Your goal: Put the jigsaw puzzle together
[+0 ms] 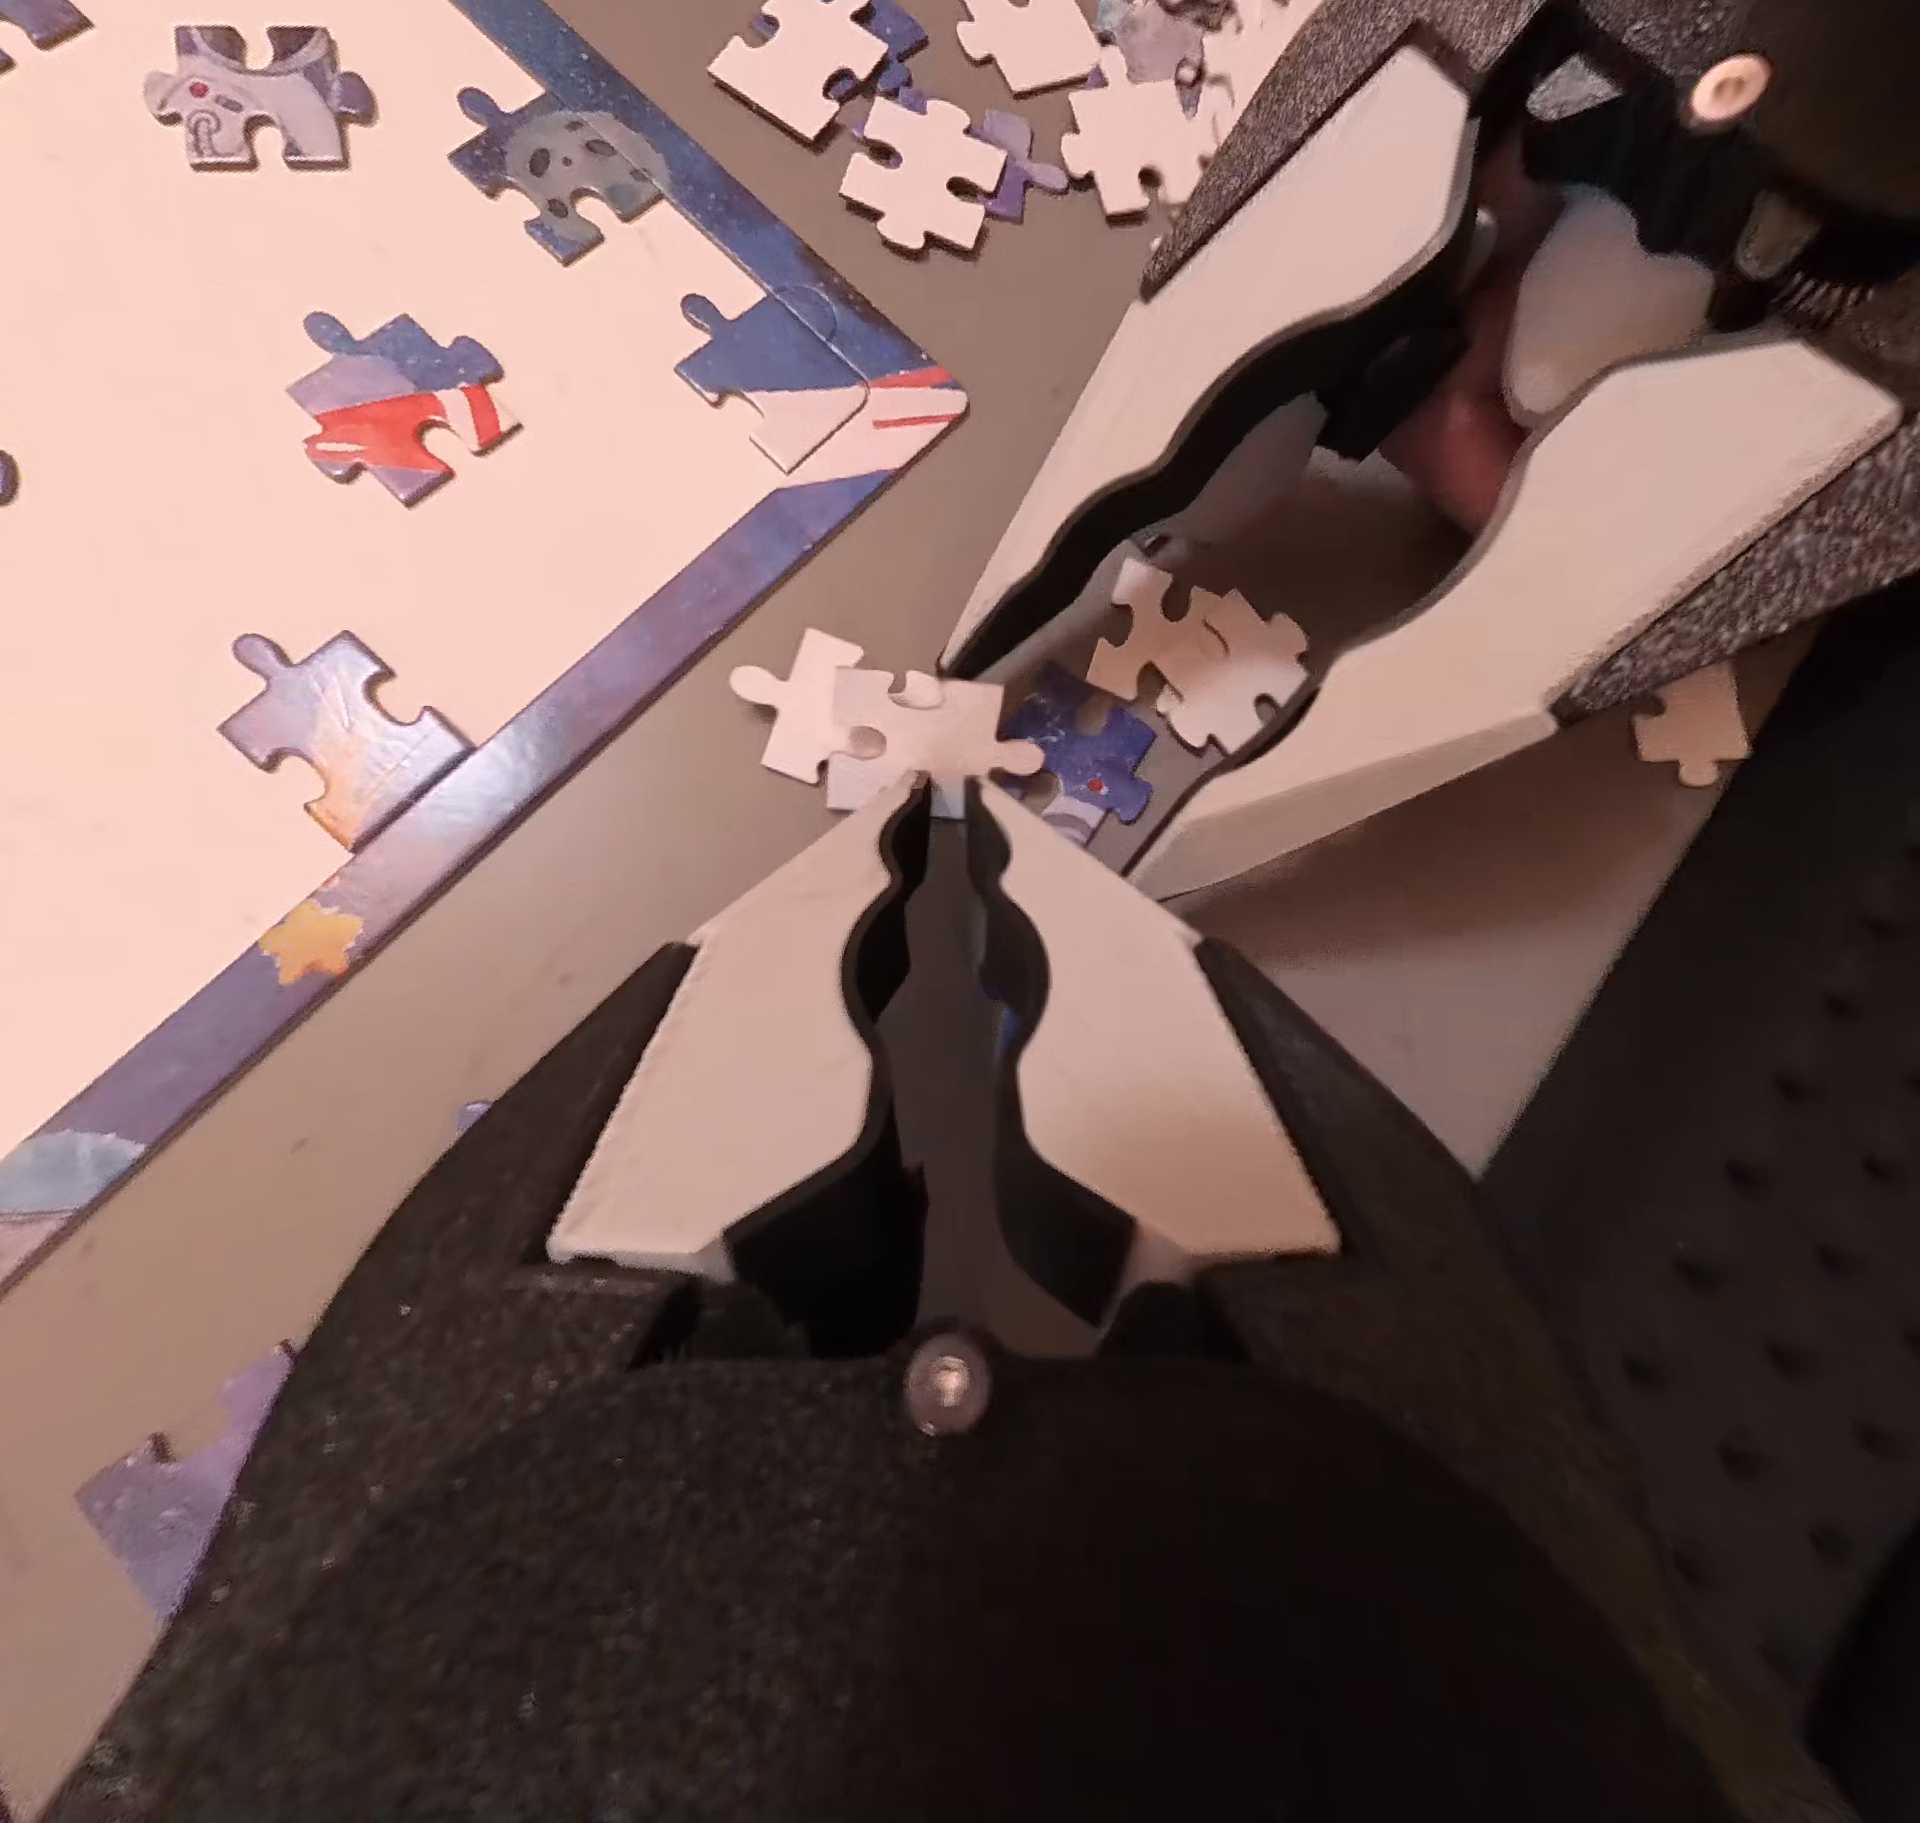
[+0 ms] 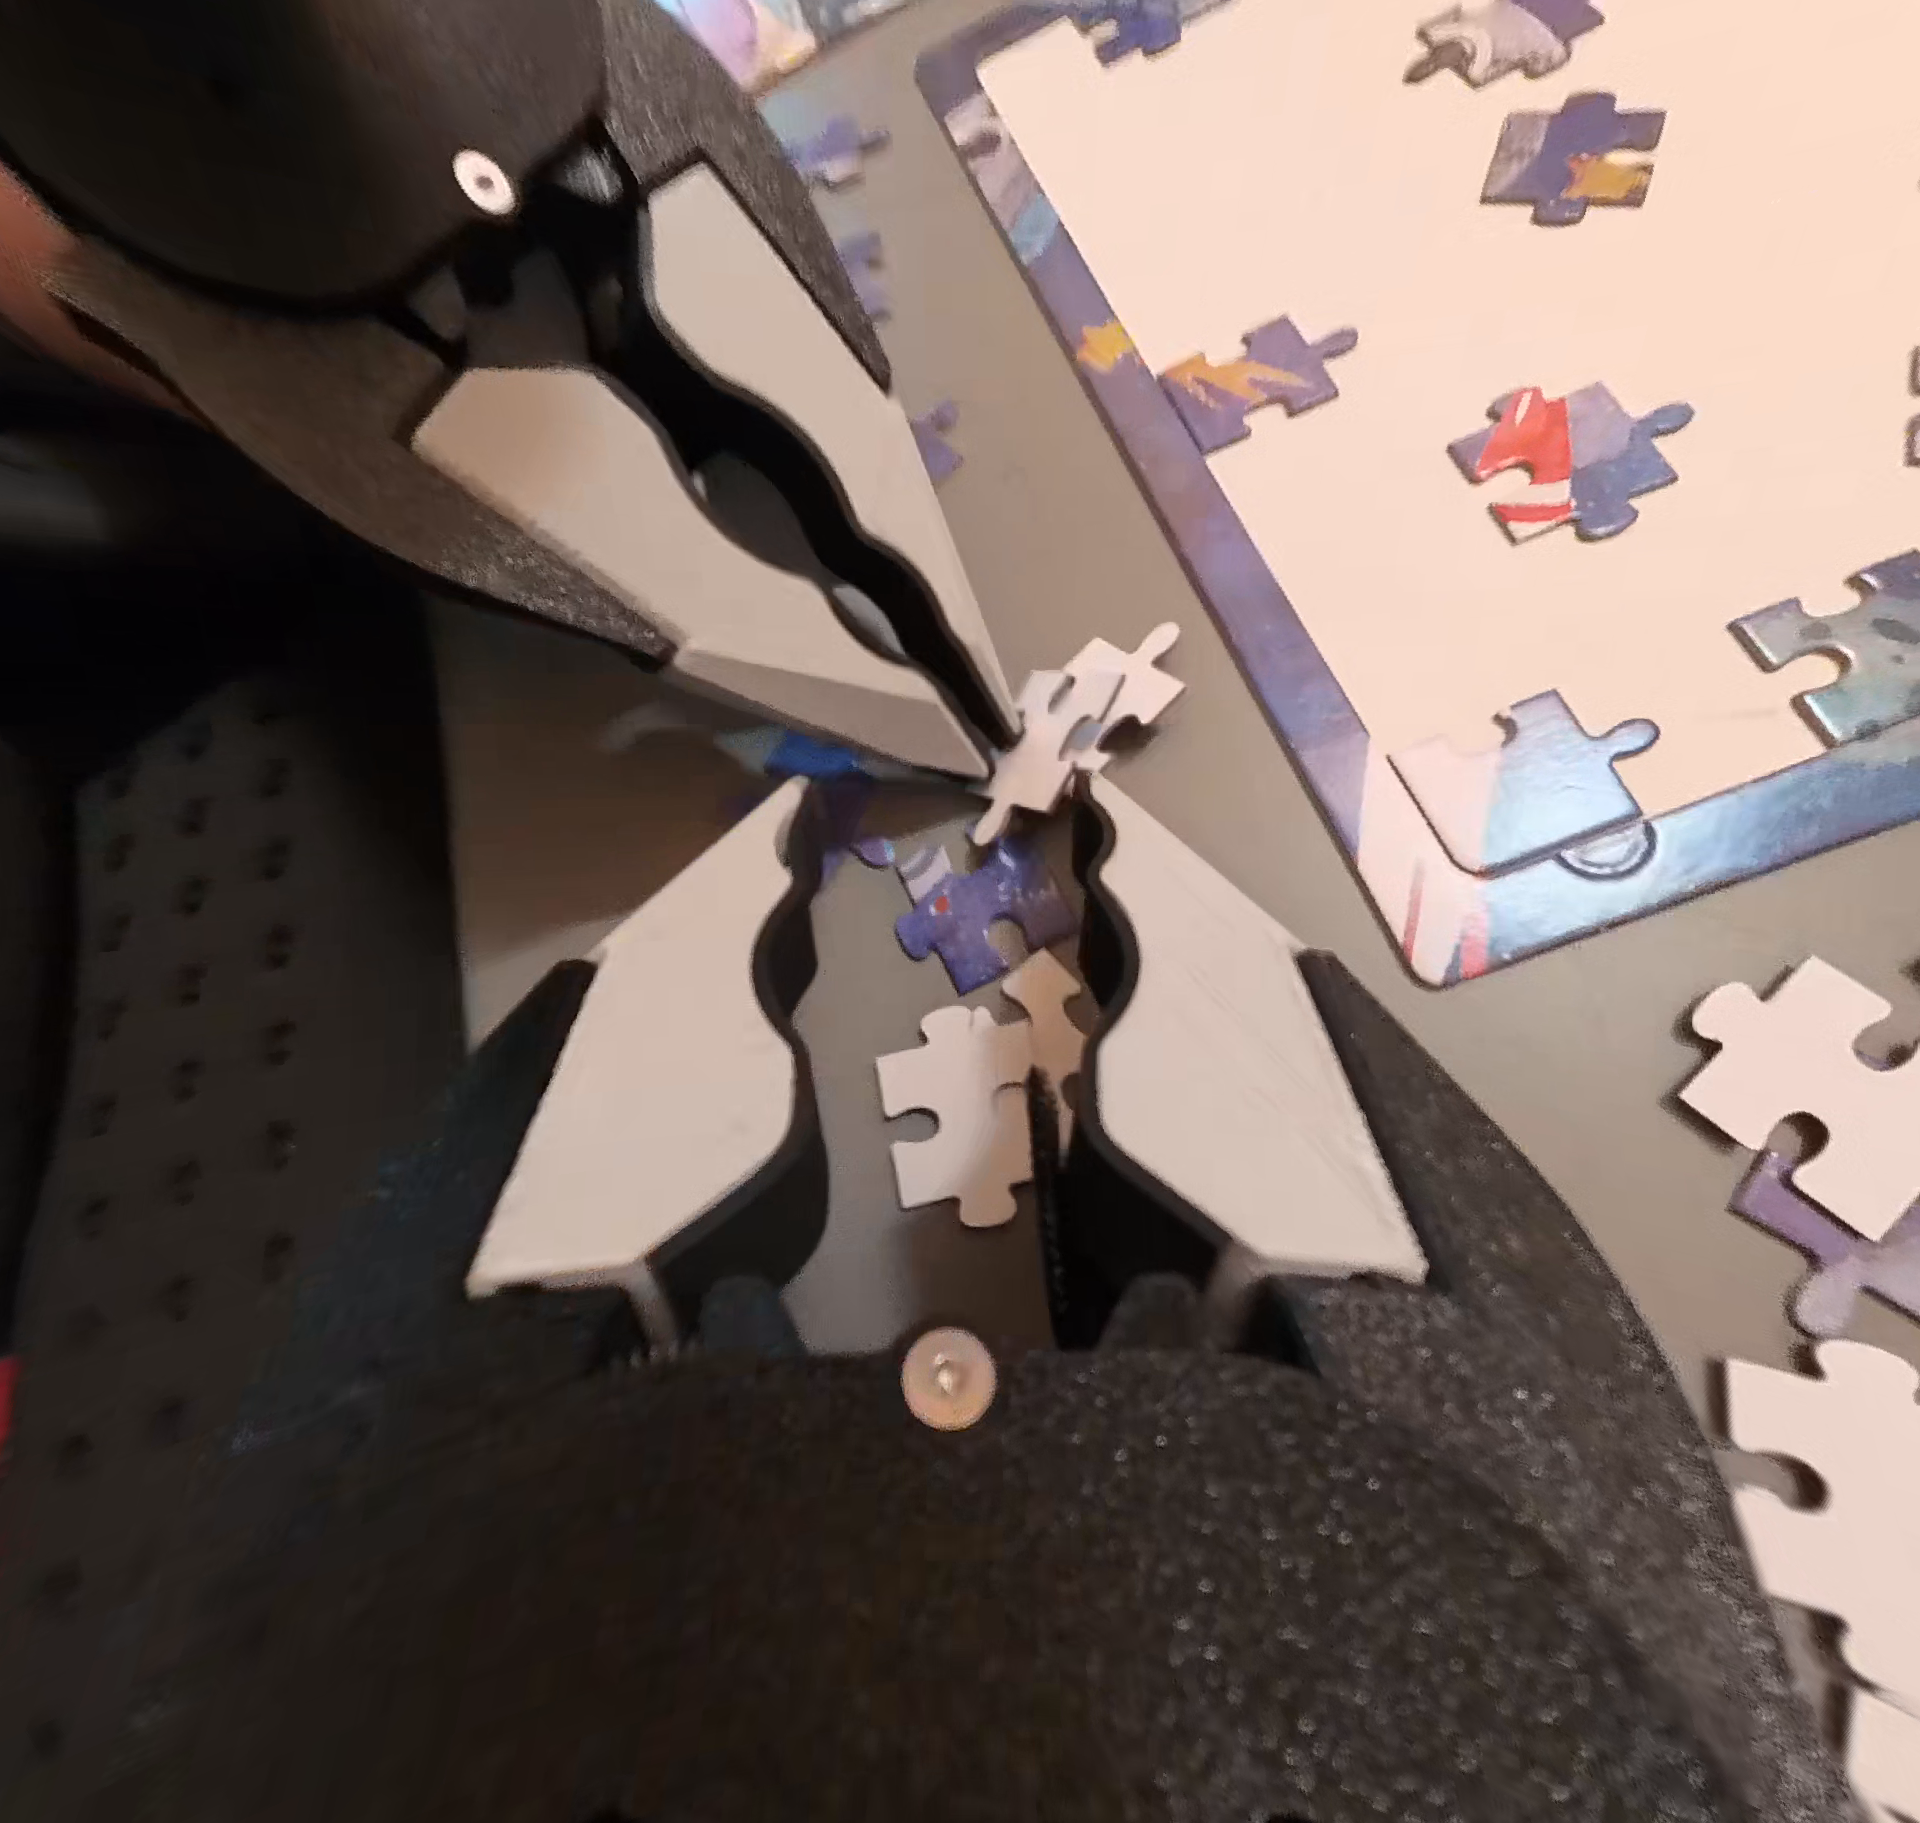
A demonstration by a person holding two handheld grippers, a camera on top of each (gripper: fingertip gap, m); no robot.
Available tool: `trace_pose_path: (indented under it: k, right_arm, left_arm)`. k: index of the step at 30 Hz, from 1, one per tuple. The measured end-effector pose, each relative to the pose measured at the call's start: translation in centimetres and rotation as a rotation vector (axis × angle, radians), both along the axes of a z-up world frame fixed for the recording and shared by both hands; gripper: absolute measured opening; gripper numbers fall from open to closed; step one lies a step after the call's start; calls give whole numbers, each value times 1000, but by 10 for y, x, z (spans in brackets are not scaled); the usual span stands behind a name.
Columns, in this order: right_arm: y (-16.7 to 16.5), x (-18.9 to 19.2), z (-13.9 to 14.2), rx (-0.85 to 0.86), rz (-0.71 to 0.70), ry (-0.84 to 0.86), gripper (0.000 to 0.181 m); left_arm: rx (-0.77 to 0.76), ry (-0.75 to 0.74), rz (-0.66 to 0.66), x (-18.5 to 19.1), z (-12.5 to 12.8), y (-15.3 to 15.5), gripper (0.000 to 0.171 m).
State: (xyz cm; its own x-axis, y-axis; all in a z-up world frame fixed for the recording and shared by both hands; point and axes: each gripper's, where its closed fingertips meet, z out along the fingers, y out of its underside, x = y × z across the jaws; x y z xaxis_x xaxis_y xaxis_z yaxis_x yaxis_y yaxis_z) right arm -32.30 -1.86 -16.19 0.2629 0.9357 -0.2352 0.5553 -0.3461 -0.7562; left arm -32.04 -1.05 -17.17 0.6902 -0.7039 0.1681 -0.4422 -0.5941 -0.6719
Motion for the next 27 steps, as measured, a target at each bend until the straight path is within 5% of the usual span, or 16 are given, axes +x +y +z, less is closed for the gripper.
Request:
trace_pose_path:
  k: [4, 11, 20, 27]
  right_arm:
    - [-16, -10, 27, -85, 63, 153, 30]
    - [-27, -8, 17, -66, 121, 91, 36]
    - [37, 17, 4, 162, -142, -91, 34]
    - [37, 9, -12, 159, -101, -125, 42]
  left_arm:
    - [-10, -47, 19, -2, 4, -3, 21]
    - [1, 36, 12, -22, -3, -15, 29]
    - [101, 64, 7, -20, 6, 6, 29]
    - [87, 71, -13, -15, -4, 8, 29]
